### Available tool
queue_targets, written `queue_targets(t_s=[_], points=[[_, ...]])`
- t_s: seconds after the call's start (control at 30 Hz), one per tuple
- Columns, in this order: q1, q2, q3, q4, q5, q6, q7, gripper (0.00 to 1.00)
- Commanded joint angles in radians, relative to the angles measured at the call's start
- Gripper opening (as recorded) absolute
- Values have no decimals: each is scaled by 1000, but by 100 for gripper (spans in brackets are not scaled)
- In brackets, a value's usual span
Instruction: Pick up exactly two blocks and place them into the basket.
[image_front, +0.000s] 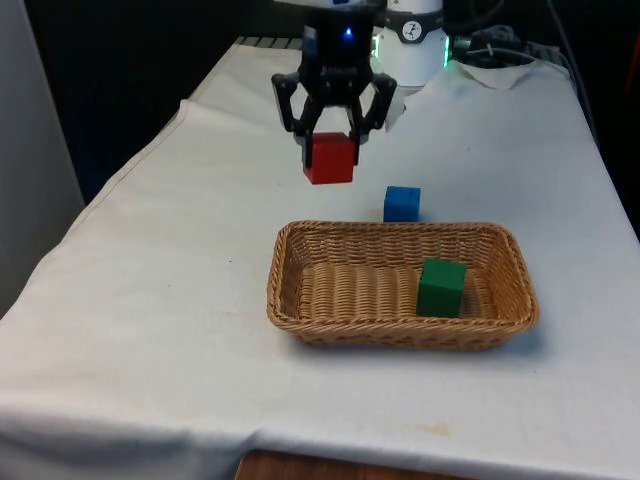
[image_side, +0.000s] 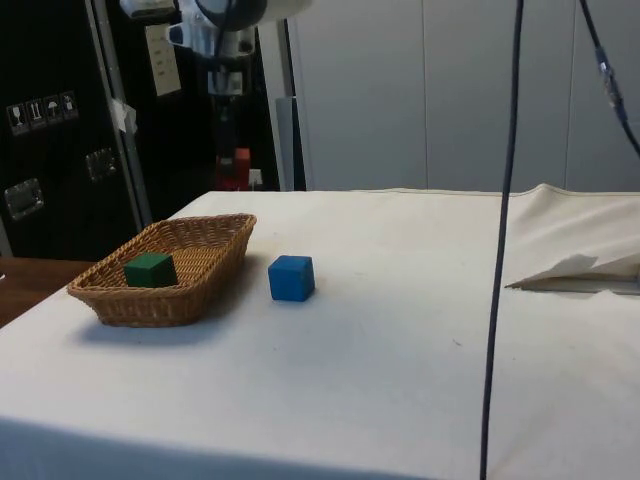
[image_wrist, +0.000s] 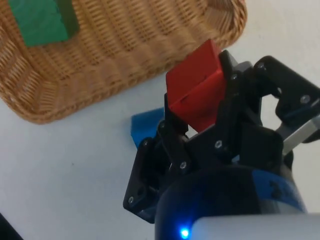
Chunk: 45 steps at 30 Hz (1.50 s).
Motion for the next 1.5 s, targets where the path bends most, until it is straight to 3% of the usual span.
queue_targets(t_s=[0.0,0.2,0.23,0.27,0.3,0.5,0.53,0.57,0.63,0.77,0.8,0.83,0.87,1.07,1.1,1.13,1.17,1.4,1.43,1.47], points=[[-9,12,14,19,23,-5,-14,2],[-10,76,18,88,72,-6,-26,2],[0,74,6,82,59,0,-15,2],[-11,87,20,100,78,-6,-27,2],[-13,107,21,120,93,-8,-30,2],[-16,174,21,177,151,-6,-57,2],[-4,166,7,166,136,0,-45,2],[-16,184,20,185,160,-6,-61,2],[-17,209,20,203,188,-4,-75,2],[-18,238,21,219,223,-2,-91,2],[-6,238,7,214,218,0,-84,2],[-18,251,22,226,238,-2,-97,2],[-19,258,22,231,246,-2,-100,2],[-19,299,24,257,291,-4,-116,2],[-8,296,11,251,283,0,-107,2],[-19,313,26,265,307,-4,-121,2],[-20,318,26,268,313,-4,-123,2],[-20,351,28,282,371,-3,-150,2],[-10,351,16,276,365,0,-144,2],[-19,353,26,283,375,-4,-153,2]])
